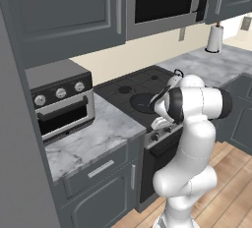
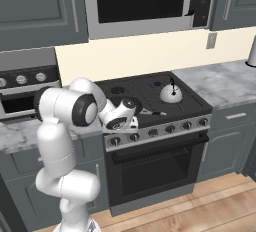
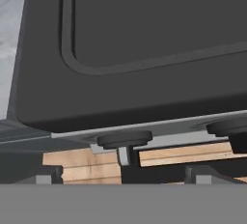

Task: Pick the pan from the cabinet and place it on the stove. Then turn on the stove burner for the pan.

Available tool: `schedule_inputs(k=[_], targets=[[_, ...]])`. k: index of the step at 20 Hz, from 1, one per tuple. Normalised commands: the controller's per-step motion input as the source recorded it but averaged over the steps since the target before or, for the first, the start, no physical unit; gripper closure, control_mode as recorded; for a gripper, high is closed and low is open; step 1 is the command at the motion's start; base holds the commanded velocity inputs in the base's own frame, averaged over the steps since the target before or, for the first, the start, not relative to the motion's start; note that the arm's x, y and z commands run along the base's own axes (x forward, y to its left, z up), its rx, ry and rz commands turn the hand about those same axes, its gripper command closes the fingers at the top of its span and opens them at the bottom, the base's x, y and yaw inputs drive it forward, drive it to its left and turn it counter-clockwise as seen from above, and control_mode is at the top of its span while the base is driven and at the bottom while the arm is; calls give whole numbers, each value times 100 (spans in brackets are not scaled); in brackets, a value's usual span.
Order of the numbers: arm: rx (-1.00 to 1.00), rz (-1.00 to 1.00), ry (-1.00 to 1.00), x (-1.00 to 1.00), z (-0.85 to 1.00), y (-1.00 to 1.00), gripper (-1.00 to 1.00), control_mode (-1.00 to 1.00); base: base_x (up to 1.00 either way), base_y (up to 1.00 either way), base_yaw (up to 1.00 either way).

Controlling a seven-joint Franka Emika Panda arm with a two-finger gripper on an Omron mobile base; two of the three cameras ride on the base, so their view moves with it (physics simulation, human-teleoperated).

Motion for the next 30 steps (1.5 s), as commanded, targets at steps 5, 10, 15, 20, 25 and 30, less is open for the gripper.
schedule_inputs(k=[5,10,15,20,25,30], targets=[[0,0,0,3,-14,1,-100,-100,0,0,0],[0,0,0,1,-16,3,-100,-100,0,0,0],[0,0,0,0,-16,5,-100,-100,0,0,0],[0,0,0,0,-14,8,-100,-100,0,0,0],[0,0,0,0,-11,4,-100,-100,0,0,0],[0,0,0,0,-7,0,-100,-100,0,0,0]])
